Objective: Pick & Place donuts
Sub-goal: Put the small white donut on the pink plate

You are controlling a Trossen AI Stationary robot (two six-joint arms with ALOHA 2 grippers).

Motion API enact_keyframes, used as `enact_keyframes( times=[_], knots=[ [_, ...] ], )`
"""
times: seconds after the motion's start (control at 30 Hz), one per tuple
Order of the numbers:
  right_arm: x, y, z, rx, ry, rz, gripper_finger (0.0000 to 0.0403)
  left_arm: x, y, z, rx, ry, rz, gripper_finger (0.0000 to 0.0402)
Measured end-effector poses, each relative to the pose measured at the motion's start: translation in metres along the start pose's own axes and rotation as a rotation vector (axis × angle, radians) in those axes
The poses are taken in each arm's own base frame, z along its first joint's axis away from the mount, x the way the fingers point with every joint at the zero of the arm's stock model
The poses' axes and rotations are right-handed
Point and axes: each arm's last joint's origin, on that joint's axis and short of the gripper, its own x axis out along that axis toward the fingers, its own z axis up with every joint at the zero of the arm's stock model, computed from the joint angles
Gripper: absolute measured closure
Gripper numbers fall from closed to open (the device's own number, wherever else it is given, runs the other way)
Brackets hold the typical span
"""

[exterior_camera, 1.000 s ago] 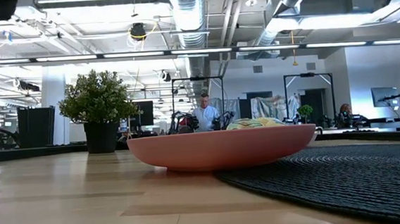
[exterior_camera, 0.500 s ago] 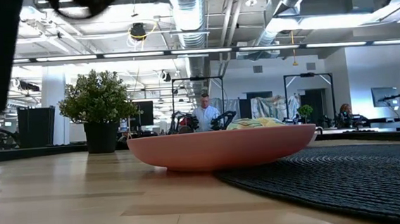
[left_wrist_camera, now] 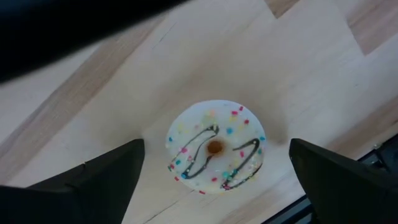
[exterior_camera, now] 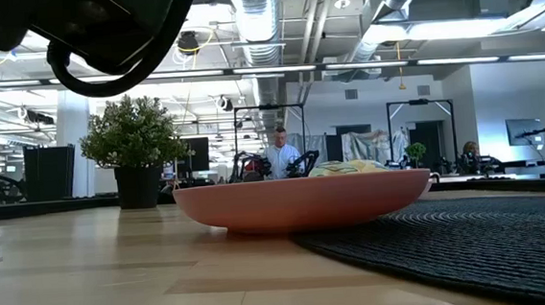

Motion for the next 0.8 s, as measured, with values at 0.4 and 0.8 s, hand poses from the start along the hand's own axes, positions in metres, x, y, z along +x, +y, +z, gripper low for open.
enact_keyframes(
  times=[0.4,0.8],
  knots=[
    [0.0,0.0,0.0,-0.002,-0.001,-0.001,0.0291,0.001,0.002,0.006,0.003,0.026,0.02,0.0128],
    [0.0,0.0,0.0,-0.019,-0.003,-0.002,0.0291,-0.011,0.004,0.011,0.002,0.017,0.014,0.0195]
  ],
)
